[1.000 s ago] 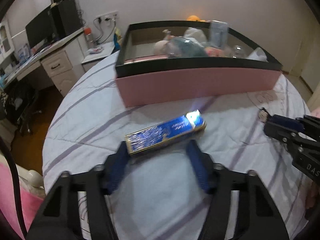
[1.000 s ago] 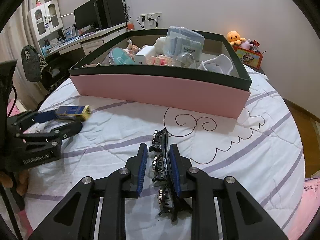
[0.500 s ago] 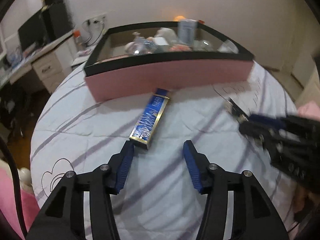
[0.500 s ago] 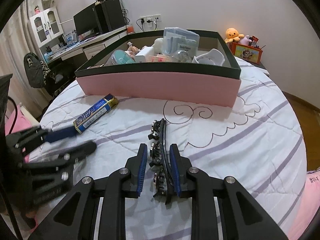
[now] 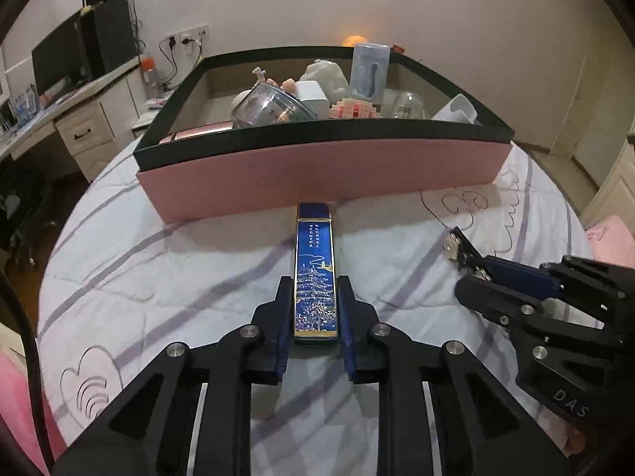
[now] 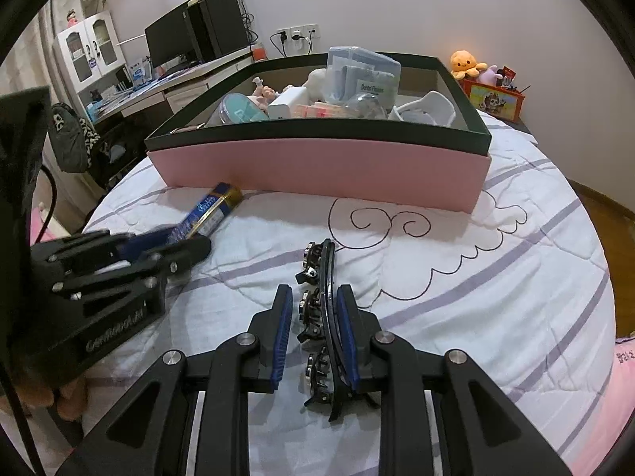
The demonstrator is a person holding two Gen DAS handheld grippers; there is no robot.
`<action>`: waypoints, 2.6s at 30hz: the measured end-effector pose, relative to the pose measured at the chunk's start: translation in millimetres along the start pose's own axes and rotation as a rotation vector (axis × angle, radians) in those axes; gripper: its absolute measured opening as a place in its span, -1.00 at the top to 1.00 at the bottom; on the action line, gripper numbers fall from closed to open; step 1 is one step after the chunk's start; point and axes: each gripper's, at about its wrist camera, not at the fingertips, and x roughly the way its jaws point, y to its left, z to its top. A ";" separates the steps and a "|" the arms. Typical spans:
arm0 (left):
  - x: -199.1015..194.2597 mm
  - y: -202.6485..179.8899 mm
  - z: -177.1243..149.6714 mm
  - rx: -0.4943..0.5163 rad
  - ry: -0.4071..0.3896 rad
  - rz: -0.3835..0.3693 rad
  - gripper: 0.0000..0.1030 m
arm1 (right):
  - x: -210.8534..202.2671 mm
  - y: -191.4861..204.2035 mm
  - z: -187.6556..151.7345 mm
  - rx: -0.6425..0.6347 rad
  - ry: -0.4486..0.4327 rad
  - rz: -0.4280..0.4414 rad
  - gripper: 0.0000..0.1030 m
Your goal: Organize rigid objects
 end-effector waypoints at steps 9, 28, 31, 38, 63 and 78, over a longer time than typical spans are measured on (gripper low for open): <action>-24.3 -11.9 -16.0 -0.050 -0.052 -0.003 0.60 | -15.6 10.1 -6.1 -0.035 -0.064 0.017 0.64; -101.1 -21.8 17.6 -0.024 -0.337 0.088 0.60 | -91.4 32.1 16.4 -0.076 -0.329 0.015 0.64; -98.9 -22.5 33.9 -0.014 -0.355 0.077 0.60 | -92.2 30.4 26.2 -0.088 -0.348 0.007 0.64; -66.7 -20.0 86.7 0.037 -0.345 0.078 0.60 | -82.7 18.6 69.5 -0.108 -0.384 -0.027 0.64; -46.3 17.5 107.2 -0.106 -0.331 0.022 -0.78 | -45.1 -30.4 112.1 0.029 -0.349 -0.097 -0.77; -213.9 -11.4 23.6 -0.058 -0.543 0.138 -0.94 | -200.3 34.4 39.8 -0.043 -0.577 -0.205 -1.00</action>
